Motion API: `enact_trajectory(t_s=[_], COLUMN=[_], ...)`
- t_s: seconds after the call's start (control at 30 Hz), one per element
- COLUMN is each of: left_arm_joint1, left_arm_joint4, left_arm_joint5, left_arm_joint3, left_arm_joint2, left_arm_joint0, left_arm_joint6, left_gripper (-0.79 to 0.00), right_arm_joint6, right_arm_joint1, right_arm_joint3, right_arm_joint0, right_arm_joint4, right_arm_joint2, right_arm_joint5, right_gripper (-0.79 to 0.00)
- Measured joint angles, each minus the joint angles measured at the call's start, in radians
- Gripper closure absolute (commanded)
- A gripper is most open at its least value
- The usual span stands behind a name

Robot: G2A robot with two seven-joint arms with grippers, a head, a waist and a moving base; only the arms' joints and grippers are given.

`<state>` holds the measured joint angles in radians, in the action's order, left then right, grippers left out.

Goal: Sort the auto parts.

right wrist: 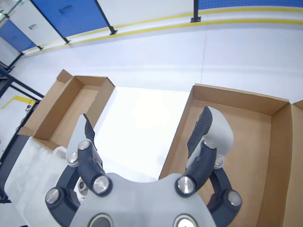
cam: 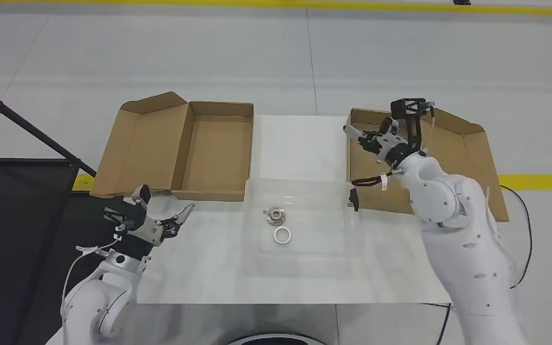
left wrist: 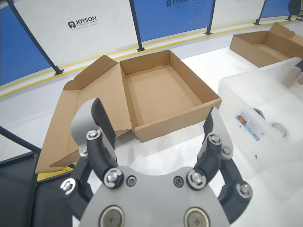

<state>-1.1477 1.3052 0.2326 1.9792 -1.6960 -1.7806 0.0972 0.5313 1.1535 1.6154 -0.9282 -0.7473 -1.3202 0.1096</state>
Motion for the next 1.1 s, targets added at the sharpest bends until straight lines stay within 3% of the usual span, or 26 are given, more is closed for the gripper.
enact_trajectory(t_s=[0.33, 0.63, 0.83, 1.1], left_arm_joint1=[0.006, 0.012, 0.018, 0.02], left_arm_joint4=[0.049, 0.083, 0.107, 0.128], left_arm_joint5=[0.082, 0.168, 0.244, 0.251], left_arm_joint3=[0.111, 0.221, 0.281, 0.299], left_arm_joint2=[-0.007, 0.02, 0.055, 0.062], left_arm_joint0=[0.02, 0.074, 0.122, 0.133], left_arm_joint6=[-0.041, -0.124, -0.222, -0.251], left_gripper=[-0.785, -0.785, -0.785, -0.785], right_arm_joint6=[-0.016, -0.05, -0.09, -0.099], right_arm_joint1=[-0.035, -0.058, -0.069, -0.074], right_arm_joint3=[0.175, 0.208, 0.23, 0.258], right_arm_joint0=[-0.217, -0.365, -0.46, -0.508], right_arm_joint4=[0.156, 0.242, 0.231, 0.194], right_arm_joint2=[-0.152, -0.243, -0.311, -0.339], right_arm_joint5=[0.395, 0.683, 0.777, 0.765], right_gripper=[-0.785, -0.785, -0.785, -0.785])
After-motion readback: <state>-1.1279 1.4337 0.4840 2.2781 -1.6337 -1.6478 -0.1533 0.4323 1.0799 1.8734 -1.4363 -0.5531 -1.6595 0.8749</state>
